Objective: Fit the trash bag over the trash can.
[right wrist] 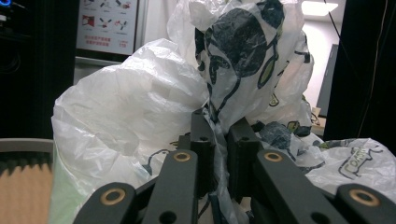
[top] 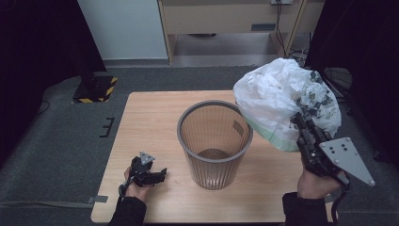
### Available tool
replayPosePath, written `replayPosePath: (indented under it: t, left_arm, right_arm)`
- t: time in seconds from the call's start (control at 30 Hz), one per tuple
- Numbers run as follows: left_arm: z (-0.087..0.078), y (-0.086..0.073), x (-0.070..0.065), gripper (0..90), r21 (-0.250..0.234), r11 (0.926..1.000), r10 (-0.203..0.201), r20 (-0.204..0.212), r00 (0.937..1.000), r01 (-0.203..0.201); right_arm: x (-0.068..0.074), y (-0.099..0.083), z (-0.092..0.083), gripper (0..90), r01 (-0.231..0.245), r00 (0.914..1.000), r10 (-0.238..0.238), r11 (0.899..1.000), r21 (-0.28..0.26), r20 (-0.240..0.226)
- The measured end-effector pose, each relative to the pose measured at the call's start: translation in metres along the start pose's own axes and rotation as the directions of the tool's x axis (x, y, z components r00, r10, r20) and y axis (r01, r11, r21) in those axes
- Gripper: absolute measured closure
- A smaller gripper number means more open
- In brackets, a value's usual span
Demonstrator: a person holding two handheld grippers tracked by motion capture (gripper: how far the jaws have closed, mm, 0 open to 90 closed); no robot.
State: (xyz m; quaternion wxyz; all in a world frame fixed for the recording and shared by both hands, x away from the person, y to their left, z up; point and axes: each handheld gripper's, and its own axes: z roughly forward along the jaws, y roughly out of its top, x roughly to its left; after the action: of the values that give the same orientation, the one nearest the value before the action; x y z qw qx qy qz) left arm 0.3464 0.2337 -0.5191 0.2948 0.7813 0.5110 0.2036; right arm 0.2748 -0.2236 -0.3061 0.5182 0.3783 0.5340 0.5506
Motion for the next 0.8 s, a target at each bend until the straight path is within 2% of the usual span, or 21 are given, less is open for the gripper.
replayPosePath:
  t: [0.2,0.5,0.63,0.8]
  left_arm:
    - [0.000,0.000,0.000,20.2,-0.001,1.0000,0.000,0.001,1.0000,0.000]
    - [0.000,0.000,0.000,20.2,0.002,1.0000,0.002,0.001,1.0000,-0.002]
    - [0.001,0.000,0.000,20.2,0.004,1.0000,0.001,0.002,1.0000,-0.001]
    - [0.000,0.000,0.000,20.2,0.002,1.0000,0.002,0.002,1.0000,-0.002]
  right_arm:
    - [0.024,0.003,-0.009,83.3,-0.046,0.9988,0.045,0.999,-0.030,-0.017]
    - [0.057,0.006,-0.019,83.0,-0.051,0.9976,0.048,0.996,-0.070,-0.050]
    - [0.069,0.004,-0.022,82.9,-0.073,0.9955,0.068,0.995,-0.074,-0.067]
    - [0.080,0.001,-0.021,82.6,-0.069,0.9948,0.064,0.995,-0.068,-0.079]
